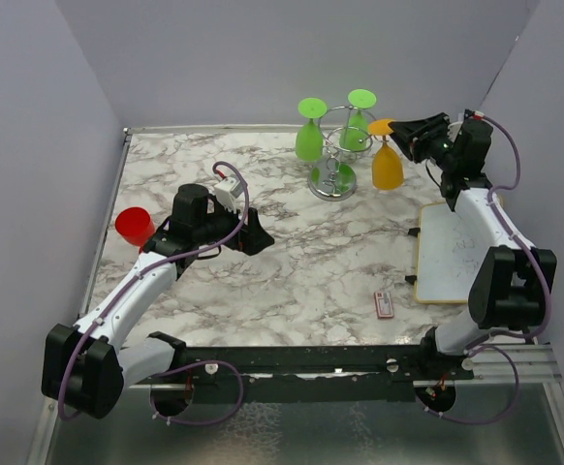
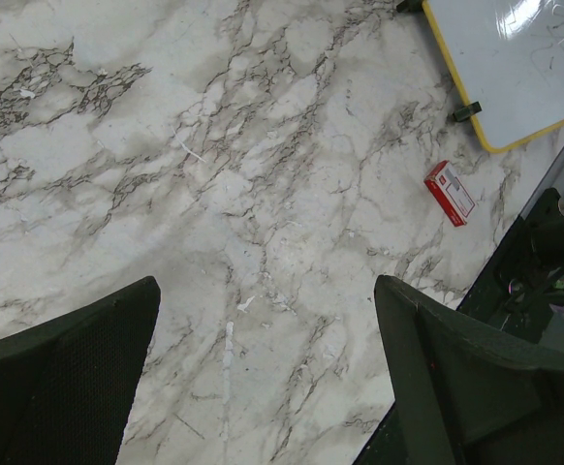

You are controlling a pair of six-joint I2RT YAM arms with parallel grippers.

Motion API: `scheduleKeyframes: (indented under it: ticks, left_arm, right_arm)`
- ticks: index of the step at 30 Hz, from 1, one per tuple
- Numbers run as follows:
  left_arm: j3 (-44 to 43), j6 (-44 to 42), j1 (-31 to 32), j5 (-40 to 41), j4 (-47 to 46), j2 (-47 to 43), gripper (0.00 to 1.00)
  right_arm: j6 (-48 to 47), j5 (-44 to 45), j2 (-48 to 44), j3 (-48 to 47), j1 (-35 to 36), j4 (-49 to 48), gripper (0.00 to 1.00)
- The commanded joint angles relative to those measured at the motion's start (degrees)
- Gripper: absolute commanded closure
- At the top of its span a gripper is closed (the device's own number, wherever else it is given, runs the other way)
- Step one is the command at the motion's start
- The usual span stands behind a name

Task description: Take the wine glass off the wine glass rack

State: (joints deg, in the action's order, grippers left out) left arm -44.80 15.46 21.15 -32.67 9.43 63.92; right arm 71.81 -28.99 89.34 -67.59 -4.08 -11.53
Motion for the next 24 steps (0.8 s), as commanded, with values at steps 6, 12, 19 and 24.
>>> scheduleKeyframes:
  ticks: [6,12,19,24]
  left_arm:
    - [0.3,-1.2,0.3,0.7,-1.3,-0.1,0.06]
    - [0.3,-1.3,0.4,0.7,-1.2,-0.4,0.06]
    - [0.3,-1.4,0.4,1.0,-1.1,-0.5,0.06]
    - [0.2,-1.4,0.4,1.0,-1.1,-0.5,0.06]
  right_arm:
    - [0.8,1.2,1.5,-3.0,0.4,-1.0,0.71]
    - [0.8,1.4,2.5,-3.9,1.1,-0.7,0.71]
    - [0.5,2.1,3.8,-5.0,2.0,0.4,0.72]
    - [-0.1,2.1,4.6,-5.3,2.8,1.0,0.72]
